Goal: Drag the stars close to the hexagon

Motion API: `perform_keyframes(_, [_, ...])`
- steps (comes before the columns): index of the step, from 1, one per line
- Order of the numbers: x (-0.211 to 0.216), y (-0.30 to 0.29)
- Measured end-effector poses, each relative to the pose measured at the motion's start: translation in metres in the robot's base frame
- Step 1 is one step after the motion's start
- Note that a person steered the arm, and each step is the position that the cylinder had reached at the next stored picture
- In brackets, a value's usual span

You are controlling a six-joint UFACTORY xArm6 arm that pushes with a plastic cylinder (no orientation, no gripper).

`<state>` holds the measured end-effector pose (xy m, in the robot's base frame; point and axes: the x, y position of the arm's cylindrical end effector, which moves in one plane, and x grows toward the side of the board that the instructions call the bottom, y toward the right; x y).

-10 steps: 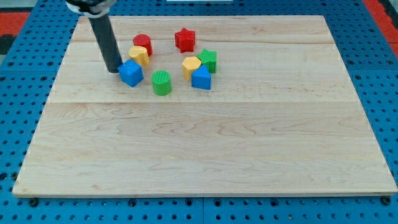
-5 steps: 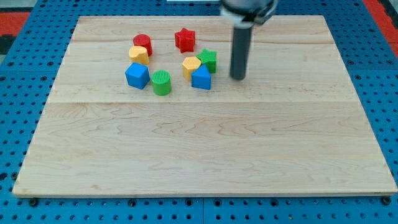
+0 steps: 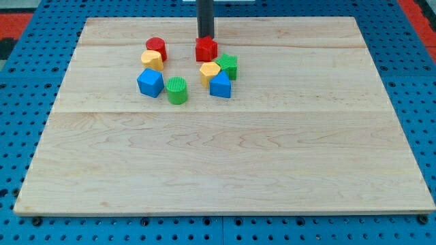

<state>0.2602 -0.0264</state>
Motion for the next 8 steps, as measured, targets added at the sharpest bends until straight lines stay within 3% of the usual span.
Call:
perform_keyframes(1, [0.009, 0.008])
perform_keyframes(2, [0.019, 0.082])
perform_keyframes(3, [0.074, 0.105])
perform_keyframes(4, [0.098, 0.075])
perform_keyframes(6, [0.102, 0.036])
perform_keyframes(8, [0.118, 0.072])
